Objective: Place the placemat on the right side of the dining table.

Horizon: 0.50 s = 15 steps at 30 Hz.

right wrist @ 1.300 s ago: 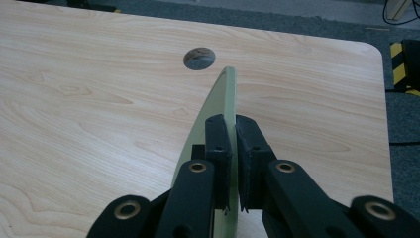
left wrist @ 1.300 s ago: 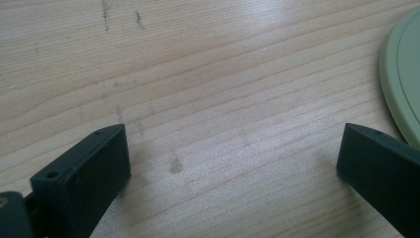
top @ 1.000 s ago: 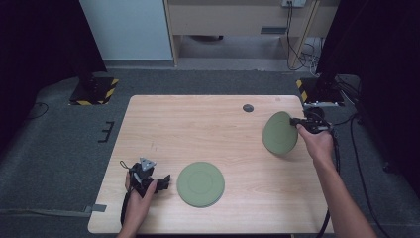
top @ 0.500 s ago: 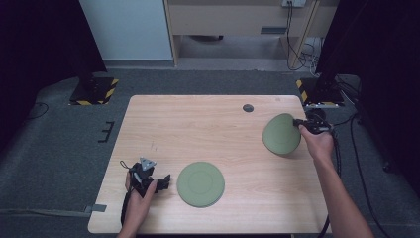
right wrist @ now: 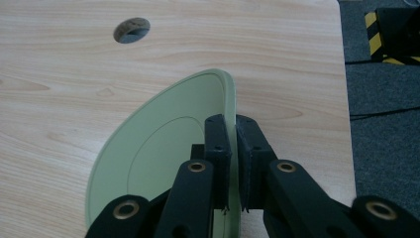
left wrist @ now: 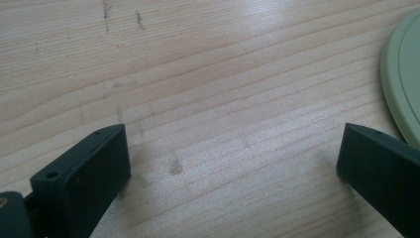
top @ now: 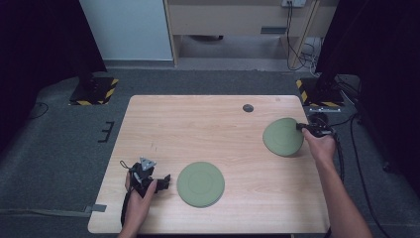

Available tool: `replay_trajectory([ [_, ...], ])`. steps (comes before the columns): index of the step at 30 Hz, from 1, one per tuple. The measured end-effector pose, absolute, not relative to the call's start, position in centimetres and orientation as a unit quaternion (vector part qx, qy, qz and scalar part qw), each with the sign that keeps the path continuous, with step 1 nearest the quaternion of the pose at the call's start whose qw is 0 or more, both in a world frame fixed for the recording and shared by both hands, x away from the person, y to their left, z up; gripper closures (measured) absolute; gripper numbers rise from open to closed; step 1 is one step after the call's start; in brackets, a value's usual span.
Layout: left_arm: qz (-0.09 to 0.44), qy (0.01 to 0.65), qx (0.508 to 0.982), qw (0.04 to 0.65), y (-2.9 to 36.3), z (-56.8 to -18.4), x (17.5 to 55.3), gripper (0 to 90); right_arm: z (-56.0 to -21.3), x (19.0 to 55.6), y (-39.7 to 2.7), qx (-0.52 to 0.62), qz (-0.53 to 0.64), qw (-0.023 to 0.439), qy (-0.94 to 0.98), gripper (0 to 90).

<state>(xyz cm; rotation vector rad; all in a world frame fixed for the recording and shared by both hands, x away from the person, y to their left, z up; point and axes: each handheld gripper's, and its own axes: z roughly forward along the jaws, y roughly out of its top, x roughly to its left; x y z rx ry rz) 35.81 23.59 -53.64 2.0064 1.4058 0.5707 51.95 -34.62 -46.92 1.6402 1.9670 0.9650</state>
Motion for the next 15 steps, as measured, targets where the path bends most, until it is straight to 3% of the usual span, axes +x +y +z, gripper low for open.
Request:
replay_trajectory([
  [15,0.216,0.532,0.759,0.308,23.6,-53.6,35.8,0.0,-49.3,52.5,-36.0,0.601,0.345,0.188,0.696,83.6],
])
